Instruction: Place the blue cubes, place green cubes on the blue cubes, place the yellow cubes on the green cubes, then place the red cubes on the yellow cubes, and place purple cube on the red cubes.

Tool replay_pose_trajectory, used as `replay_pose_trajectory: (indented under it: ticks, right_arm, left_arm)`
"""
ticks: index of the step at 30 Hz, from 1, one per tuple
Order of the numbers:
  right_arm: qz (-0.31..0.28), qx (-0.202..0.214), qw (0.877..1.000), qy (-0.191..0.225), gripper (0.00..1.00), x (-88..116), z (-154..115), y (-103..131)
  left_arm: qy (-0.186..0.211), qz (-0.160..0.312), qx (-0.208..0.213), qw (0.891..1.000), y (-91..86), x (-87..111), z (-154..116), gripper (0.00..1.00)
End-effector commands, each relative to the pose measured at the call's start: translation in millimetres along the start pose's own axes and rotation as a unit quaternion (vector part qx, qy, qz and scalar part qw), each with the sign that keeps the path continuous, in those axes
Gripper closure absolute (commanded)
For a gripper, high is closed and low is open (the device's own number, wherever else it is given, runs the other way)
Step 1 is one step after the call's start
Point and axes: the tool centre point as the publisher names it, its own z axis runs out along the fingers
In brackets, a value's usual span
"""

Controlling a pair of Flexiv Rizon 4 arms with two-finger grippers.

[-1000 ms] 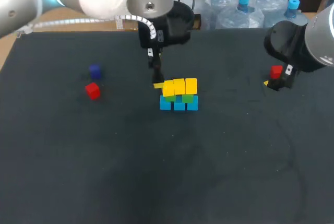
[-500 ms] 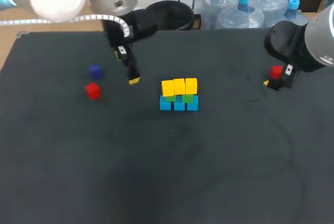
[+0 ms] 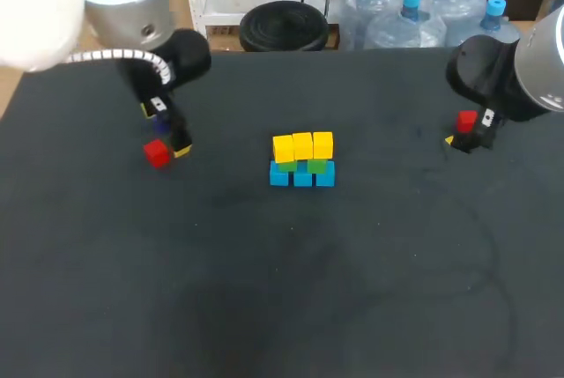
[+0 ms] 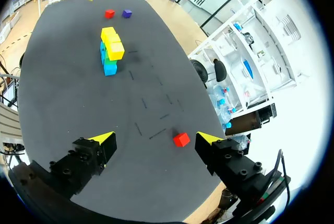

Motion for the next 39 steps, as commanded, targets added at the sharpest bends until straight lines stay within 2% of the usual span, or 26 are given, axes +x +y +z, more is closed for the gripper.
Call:
replay_pose_trajectory:
  ticks: [1,7,13,24,39]
  right_arm:
    - [0.001,0.004,1.0,-0.002,0.0,1.3,0.2,1.8]
    - [0.001,0.004,1.0,-0.002,0.0,1.3,0.2,1.8]
    - [0.001,0.004,1.0,-0.002,0.0,1.3,0.2,1.8]
    - [0.001,0.004,1.0,-0.002,0.0,1.3,0.2,1.8]
    - [0.001,0.004,1.0,-0.002,0.0,1.3,0.2,1.8]
  left_arm:
    - [-0.014,-0.003,0.005,1.0,3.8,6.5,12.9,0.0]
    - [-0.009,0.012,0.019,1.0,7.6,14.4,27.0,0.0]
    - [0.003,0.005,0.021,1.0,13.0,19.4,42.9,0.0]
    - [0.011,0.004,0.03,0.999,23.6,12.6,70.3,0.0]
    - [0.007,-0.01,0.037,0.999,47.6,8.4,87.3,0.0]
